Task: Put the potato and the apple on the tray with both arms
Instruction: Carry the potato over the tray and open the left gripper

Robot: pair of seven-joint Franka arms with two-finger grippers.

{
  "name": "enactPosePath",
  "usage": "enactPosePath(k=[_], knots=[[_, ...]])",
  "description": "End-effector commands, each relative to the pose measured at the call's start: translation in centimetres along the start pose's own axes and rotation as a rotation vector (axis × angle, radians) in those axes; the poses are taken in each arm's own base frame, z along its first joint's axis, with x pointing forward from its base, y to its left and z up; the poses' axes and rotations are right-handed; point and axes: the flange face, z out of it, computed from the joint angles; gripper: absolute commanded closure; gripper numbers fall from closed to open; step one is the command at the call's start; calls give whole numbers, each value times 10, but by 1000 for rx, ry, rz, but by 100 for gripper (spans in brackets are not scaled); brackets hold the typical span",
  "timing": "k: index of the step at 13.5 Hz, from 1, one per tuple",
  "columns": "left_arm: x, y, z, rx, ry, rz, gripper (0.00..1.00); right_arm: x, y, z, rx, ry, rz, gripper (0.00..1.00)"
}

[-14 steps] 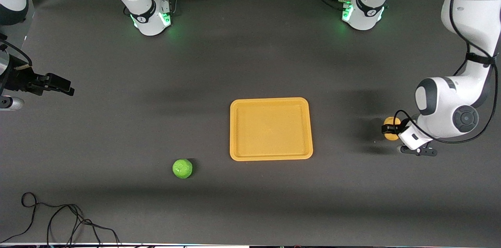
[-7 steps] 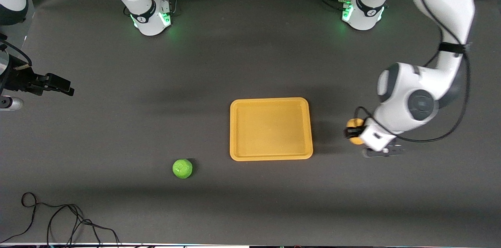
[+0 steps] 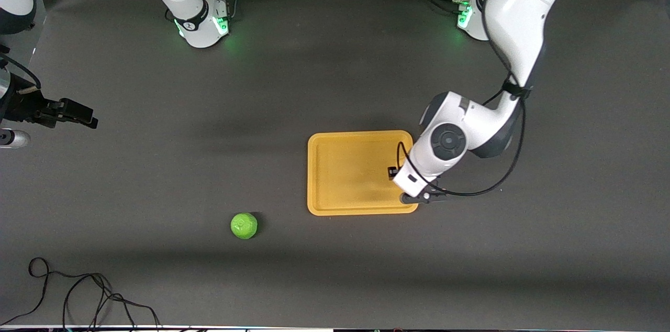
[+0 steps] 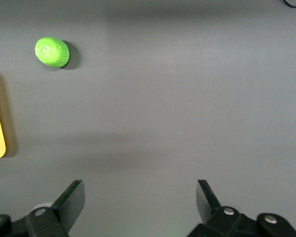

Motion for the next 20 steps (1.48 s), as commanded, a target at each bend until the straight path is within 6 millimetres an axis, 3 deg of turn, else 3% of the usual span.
enactPosePath(k=[1, 4, 6, 7, 8, 9, 13, 14, 16, 18, 20], knots=[[4, 5, 8, 19, 20, -9, 66, 2, 0, -4, -2, 3, -6, 0], [3, 5, 15, 25, 13, -6, 61, 6, -1, -6, -3, 10, -10, 0], [7, -1, 14, 34, 24, -1, 52, 6, 1, -7, -3, 13, -8, 0], [7, -1, 14, 36, 23, -3, 35, 6, -2, -7, -6, 13, -13, 0], [6, 1, 14, 37, 26, 0, 12, 6, -2, -6, -6, 10, -11, 0], [6, 1, 15, 41, 26, 3, 1, 6, -2, -6, -3, 12, -11, 0], [7, -3, 15, 49, 19, -2, 0, 9, -7, -9, 0, 35, -16, 0], [6, -3, 15, 51, 13, -1, 0, 11, -18, -17, 1, 62, -28, 0], [10, -9, -7, 54, 23, -9, 0, 31, -66, -17, 0, 79, -91, 0], [16, -32, -59, 72, 19, -31, 0, 53, -111, -9, 3, 86, -58, 0], [16, -56, -114, 85, 16, -47, 0, 72, -172, 8, 0, 90, -69, 0]])
